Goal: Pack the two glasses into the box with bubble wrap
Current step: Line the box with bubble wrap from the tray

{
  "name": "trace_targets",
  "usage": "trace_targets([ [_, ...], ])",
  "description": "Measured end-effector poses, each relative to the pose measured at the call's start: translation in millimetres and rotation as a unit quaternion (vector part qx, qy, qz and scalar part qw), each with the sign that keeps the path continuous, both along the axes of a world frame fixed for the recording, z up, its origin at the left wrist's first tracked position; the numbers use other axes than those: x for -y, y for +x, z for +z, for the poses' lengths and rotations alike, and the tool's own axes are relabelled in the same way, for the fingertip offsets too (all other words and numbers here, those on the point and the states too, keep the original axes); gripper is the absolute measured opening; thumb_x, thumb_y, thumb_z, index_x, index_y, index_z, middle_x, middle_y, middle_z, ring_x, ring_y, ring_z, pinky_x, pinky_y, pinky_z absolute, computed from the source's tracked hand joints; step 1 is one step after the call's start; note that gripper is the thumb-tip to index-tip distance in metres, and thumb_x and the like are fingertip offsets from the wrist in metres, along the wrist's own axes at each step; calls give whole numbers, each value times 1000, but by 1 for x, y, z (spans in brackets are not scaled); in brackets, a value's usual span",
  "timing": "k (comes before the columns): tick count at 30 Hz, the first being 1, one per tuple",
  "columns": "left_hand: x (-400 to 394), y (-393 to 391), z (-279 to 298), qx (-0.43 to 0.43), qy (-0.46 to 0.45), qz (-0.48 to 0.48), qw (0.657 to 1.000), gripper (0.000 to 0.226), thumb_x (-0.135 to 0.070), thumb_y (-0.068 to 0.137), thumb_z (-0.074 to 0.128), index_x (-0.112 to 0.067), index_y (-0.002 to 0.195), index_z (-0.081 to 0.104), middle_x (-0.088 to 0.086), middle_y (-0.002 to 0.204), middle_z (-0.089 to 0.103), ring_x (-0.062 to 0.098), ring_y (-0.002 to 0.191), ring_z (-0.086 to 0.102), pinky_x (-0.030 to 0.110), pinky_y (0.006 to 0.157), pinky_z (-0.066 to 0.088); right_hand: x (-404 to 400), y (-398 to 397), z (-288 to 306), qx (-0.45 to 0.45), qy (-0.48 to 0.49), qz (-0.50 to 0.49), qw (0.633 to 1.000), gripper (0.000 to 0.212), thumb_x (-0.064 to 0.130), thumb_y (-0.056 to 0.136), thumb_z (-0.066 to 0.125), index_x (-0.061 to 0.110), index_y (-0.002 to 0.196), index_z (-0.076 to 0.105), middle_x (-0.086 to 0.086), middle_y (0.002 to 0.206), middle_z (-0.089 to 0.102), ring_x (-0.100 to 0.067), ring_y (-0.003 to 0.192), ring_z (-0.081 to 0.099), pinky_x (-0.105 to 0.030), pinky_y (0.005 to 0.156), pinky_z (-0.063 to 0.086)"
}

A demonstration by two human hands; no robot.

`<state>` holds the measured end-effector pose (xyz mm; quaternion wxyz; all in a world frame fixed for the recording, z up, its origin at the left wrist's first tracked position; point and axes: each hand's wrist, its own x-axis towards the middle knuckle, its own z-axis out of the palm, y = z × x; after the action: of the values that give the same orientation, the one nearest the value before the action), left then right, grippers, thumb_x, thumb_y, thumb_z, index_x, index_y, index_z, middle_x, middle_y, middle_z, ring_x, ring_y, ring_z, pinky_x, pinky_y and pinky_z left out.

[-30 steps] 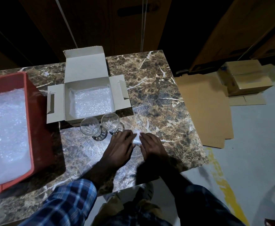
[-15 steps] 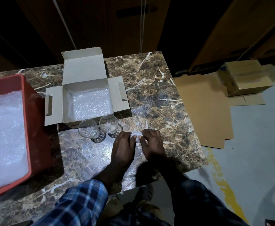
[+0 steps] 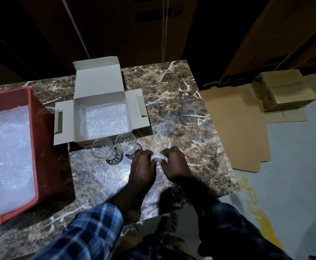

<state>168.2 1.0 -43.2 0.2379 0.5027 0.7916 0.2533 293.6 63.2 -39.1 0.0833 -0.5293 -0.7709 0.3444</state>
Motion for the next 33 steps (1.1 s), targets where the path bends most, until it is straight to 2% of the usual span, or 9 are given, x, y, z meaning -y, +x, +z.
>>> trace_targets([
  [5, 8, -1, -4, 29, 39, -13, 999, 12, -11, 86, 71, -8, 93, 61, 6, 89, 58, 25, 86, 54, 24, 70, 27, 4, 4, -2, -34, 3, 7, 999, 22, 20, 84, 76, 9, 102, 70, -10, 107, 60, -25, 105, 55, -20, 83, 31],
  [9, 17, -1, -8, 88, 46, 15, 995, 25, -21, 83, 78, -21, 89, 54, -3, 74, 58, 13, 64, 48, 26, 59, 34, 10, 6, -2, -68, 6, 21, 997, 28, 31, 80, 77, 8, 95, 70, -5, 100, 64, -25, 95, 58, -24, 80, 32],
  [15, 33, 4, -5, 186, 57, 59, 979, 38, -4, 79, 76, -21, 112, 66, -5, 98, 68, 0, 84, 61, 12, 74, 44, 23, 13, 4, -120, -57, 3, 991, 18, 25, 78, 79, 21, 91, 67, 4, 88, 67, -20, 87, 65, -38, 80, 53],
  [18, 44, 2, 1, 244, 78, 111, 960, 35, -10, 79, 76, -23, 112, 71, -3, 100, 70, 4, 88, 66, 26, 78, 52, 25, 11, 14, -167, -128, -34, 977, 22, 15, 76, 86, 23, 88, 69, 4, 82, 71, -2, 80, 66, -21, 75, 53],
  [20, 48, -1, 11, 282, 98, 150, 943, 33, -23, 76, 74, -31, 108, 72, -1, 99, 72, 12, 86, 68, 30, 77, 55, 23, 3, 22, -195, -157, -47, 967, 21, 15, 75, 87, 21, 89, 73, -2, 87, 74, -13, 85, 71, -29, 79, 57],
  [23, 47, -5, 32, 300, 143, 200, 922, 34, -6, 79, 79, -30, 101, 72, 0, 88, 72, 17, 76, 67, 23, 69, 54, 19, -15, 45, -253, -198, -72, 944, 22, 17, 71, 85, 18, 92, 77, -16, 93, 73, -43, 93, 69, -56, 84, 58],
  [25, 45, -8, 51, 313, 184, 218, 906, 33, 2, 80, 79, -23, 100, 71, 0, 81, 70, 17, 70, 66, 23, 61, 53, 12, -24, 63, -290, -217, -81, 929, 18, 2, 75, 80, 8, 91, 77, -20, 92, 73, -40, 85, 72, -48, 74, 61],
  [28, 44, -18, 66, 275, 227, 218, 908, 32, -10, 82, 81, -30, 102, 67, -6, 87, 71, 24, 68, 69, 31, 61, 56, -3, -38, 91, -283, -119, -40, 951, 24, -5, 79, 77, 15, 92, 78, -1, 94, 75, -12, 81, 72, -21, 68, 56],
  [33, 52, -33, 60, 157, 196, 216, 943, 43, -17, 90, 72, -33, 126, 56, -8, 78, 69, 15, 65, 68, 37, 64, 56, -10, -64, 106, -205, 105, 60, 971, 19, 4, 79, 79, 15, 95, 79, 4, 93, 72, -5, 81, 66, -13, 77, 51],
])
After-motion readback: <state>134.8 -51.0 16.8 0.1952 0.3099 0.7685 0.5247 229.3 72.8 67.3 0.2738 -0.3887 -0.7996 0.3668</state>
